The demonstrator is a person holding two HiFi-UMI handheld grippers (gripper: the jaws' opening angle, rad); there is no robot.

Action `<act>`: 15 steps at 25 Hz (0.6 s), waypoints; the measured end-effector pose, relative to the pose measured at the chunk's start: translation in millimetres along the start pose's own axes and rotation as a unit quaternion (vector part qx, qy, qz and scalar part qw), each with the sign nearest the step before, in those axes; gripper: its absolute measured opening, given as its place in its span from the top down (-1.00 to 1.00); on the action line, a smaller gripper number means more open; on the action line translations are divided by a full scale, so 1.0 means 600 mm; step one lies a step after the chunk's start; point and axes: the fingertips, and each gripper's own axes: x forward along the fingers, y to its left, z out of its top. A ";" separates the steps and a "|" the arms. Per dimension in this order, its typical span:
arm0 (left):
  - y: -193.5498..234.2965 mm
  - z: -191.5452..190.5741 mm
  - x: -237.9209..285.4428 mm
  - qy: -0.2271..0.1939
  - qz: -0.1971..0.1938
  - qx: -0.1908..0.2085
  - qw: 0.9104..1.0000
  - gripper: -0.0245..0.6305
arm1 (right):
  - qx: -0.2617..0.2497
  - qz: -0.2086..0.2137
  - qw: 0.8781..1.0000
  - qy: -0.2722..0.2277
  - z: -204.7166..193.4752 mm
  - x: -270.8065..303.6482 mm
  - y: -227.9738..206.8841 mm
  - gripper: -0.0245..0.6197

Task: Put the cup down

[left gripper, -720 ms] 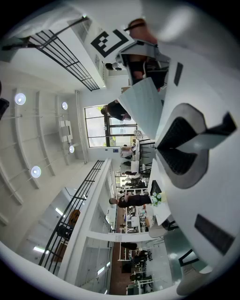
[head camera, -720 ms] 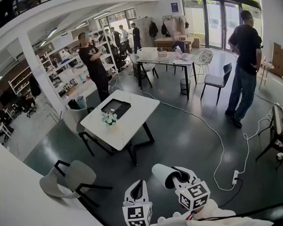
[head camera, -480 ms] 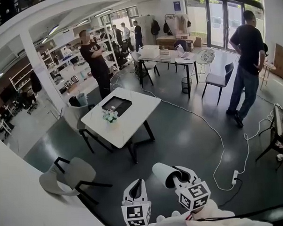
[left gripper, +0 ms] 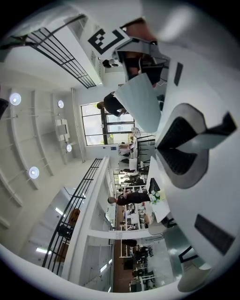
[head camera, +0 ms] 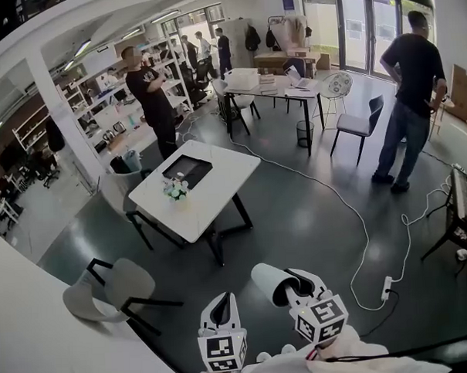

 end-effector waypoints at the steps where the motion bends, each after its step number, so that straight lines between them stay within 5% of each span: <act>1: -0.006 0.002 0.005 0.000 0.000 0.002 1.000 0.90 | 0.000 0.001 1.000 0.000 0.001 0.001 -0.008 0.80; 15: -0.043 0.007 0.069 0.004 0.012 0.004 1.000 0.90 | 0.007 0.006 1.000 0.011 0.003 0.012 -0.092 0.80</act>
